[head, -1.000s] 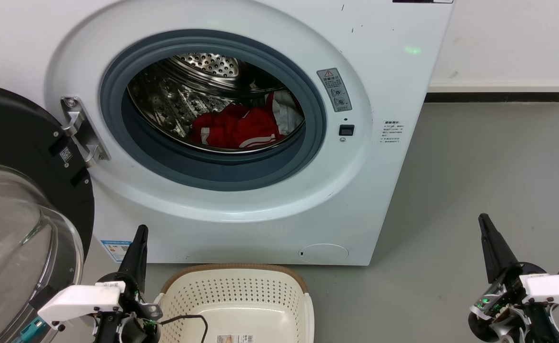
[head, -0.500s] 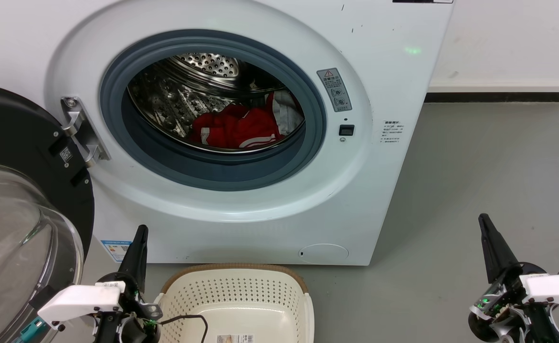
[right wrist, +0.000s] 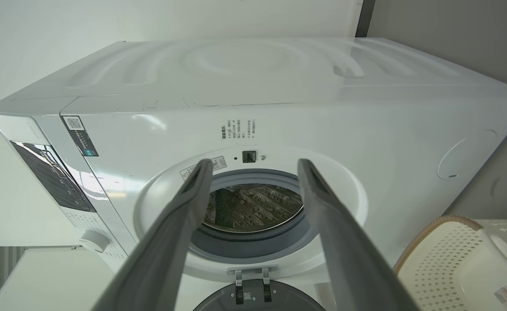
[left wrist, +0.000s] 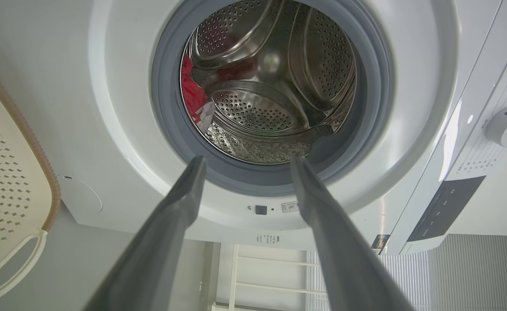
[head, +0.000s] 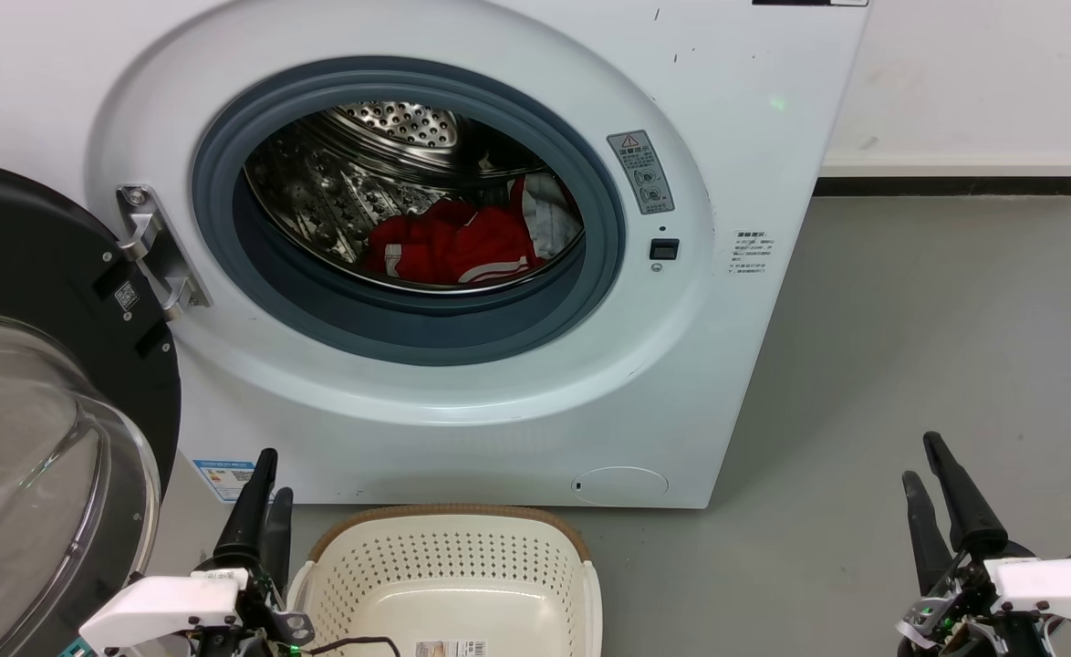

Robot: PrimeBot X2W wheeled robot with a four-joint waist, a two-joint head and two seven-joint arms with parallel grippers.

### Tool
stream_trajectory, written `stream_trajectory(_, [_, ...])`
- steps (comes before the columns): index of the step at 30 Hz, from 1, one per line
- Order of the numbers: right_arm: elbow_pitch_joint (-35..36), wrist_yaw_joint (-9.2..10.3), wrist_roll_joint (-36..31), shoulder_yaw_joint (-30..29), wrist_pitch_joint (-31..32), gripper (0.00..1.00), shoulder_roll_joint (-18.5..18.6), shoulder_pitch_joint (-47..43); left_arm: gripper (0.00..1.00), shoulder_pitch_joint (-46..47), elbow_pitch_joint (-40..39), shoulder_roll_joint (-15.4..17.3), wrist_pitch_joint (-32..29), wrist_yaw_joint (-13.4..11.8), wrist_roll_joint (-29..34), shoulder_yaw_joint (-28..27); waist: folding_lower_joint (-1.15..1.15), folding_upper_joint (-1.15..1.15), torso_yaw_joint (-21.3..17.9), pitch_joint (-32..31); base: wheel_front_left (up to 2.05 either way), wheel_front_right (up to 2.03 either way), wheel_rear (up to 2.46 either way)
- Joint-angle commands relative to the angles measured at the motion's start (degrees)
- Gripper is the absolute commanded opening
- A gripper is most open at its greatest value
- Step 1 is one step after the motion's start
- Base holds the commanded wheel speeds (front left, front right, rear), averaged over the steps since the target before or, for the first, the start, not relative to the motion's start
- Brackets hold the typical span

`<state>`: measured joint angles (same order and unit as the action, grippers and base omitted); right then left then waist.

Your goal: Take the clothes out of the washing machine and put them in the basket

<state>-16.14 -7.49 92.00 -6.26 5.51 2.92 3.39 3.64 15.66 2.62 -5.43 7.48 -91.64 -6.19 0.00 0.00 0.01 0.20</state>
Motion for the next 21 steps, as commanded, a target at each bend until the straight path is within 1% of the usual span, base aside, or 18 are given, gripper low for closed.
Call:
stream_trajectory(1, [1.08,0.00,-0.86,0.10,-0.57,1.00,0.04,0.90,1.00,0.85,-1.51,0.11,0.52,0.00,0.90,-0.21,0.00,0.00,0.00,0.02,0.00,0.00,0.00])
stream_trajectory(8, [2.54,0.00,-7.41,-0.09,-2.53,1.00,0.04,0.32,1.00,0.51,-3.47,0.13,2.48,-0.63,7.78,-0.84,0.00,0.00,0.01,0.10,0.00,0.00,0.00])
stream_trajectory(21, [7.48,0.00,-26.08,1.12,-5.80,1.00,0.03,-1.26,1.00,-0.97,-8.09,0.17,5.76,-4.85,23.61,0.92,0.00,0.00,0.05,0.26,0.00,0.00,0.00])
